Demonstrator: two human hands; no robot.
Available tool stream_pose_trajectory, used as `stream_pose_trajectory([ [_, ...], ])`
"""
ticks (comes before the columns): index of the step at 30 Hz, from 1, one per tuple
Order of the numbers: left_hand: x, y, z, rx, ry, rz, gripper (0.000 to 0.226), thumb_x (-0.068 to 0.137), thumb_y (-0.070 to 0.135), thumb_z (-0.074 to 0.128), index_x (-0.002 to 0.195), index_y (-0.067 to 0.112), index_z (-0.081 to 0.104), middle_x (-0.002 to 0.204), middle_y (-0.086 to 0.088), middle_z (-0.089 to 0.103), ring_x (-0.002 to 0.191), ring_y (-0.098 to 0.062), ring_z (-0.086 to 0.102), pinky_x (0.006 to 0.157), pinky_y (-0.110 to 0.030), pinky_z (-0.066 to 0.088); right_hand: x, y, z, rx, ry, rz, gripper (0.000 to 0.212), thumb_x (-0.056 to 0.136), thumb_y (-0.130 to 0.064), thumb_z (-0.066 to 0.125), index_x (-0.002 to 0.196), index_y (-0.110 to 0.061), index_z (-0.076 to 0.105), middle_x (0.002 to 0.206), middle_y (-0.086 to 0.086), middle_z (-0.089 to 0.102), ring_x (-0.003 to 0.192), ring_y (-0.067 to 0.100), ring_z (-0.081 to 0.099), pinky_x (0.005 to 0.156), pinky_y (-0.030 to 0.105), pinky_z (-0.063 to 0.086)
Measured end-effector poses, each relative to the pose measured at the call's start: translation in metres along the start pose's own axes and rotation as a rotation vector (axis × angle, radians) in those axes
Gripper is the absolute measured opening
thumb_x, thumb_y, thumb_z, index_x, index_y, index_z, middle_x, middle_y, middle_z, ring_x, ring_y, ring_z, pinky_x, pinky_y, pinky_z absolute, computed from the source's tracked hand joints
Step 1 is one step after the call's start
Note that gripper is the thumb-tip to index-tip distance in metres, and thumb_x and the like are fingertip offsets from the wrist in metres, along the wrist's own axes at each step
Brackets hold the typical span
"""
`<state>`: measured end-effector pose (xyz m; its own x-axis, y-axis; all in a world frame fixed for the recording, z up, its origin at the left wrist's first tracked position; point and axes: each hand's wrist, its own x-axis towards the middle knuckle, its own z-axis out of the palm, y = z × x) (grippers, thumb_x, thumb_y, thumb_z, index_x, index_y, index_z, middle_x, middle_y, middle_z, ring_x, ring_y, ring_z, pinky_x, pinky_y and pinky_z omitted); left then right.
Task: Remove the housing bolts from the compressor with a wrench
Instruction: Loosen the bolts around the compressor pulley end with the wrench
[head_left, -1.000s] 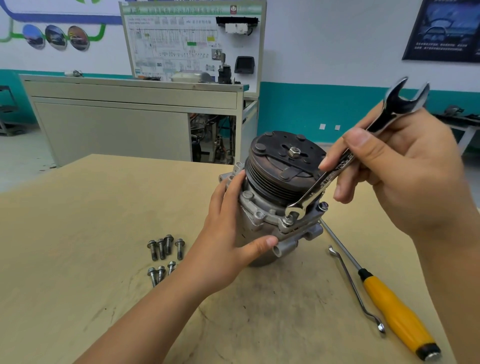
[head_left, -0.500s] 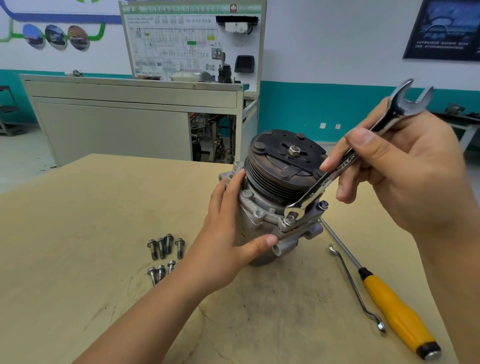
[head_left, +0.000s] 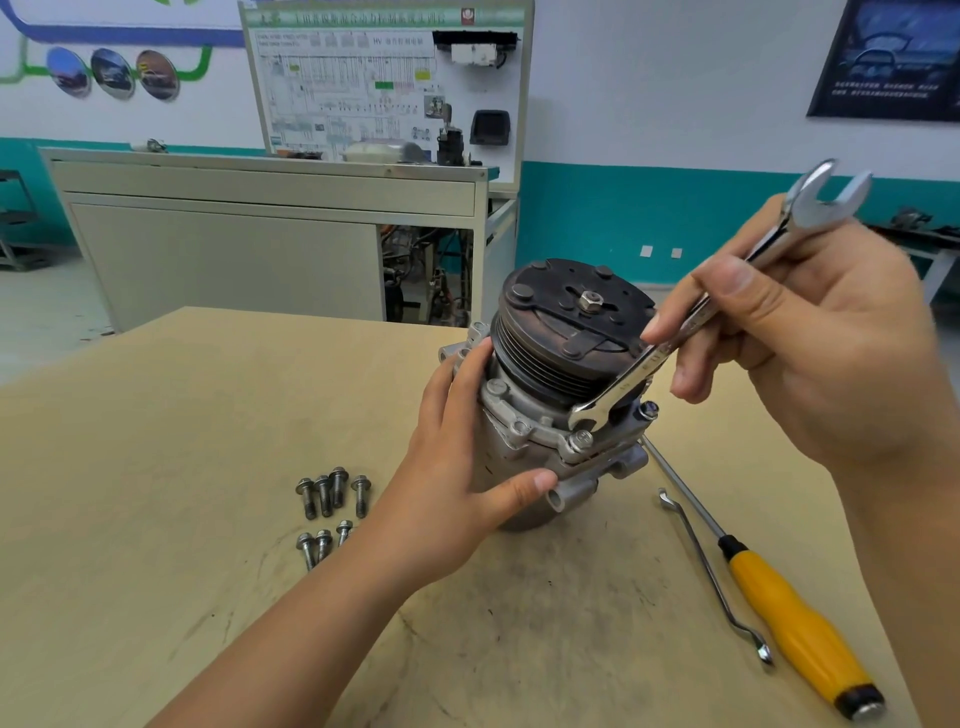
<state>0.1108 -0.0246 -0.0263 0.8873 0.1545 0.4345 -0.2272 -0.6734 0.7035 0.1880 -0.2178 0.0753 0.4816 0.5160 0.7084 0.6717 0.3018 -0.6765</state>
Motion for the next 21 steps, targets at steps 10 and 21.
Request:
stream_pose_trajectory([
  [10, -0.0004, -0.0009, 0.0004, 0.002, 0.007, 0.013, 0.096, 0.072, 0.058, 0.064, 0.132, 0.066, -0.01, 0.151, 0.031, -0.004, 0.143, 0.003, 0.006, 0.118, -0.037, 0.022, 0.0001, 0.0004, -0.0008, 0.05, -0.037, 0.03, 0.024, 0.081, -0.029, 0.052, 0.085, -0.006, 0.046, 0.071, 0.007, 0.069, 0.047, 0.025, 0.061, 0.047, 0.025, 0.05],
  [21, -0.0005, -0.0023, 0.0001, 0.008, 0.006, 0.007, 0.096, 0.071, 0.06, 0.063, 0.133, 0.066, -0.01, 0.152, 0.03, -0.005, 0.144, 0.0, 0.004, 0.119, -0.04, 0.021, 0.0023, 0.0045, -0.0023, 0.1, -0.032, 0.08, 0.013, 0.084, -0.021, 0.044, 0.092, -0.011, 0.045, 0.064, 0.006, 0.065, 0.046, 0.019, 0.057, 0.047, 0.024, 0.048],
])
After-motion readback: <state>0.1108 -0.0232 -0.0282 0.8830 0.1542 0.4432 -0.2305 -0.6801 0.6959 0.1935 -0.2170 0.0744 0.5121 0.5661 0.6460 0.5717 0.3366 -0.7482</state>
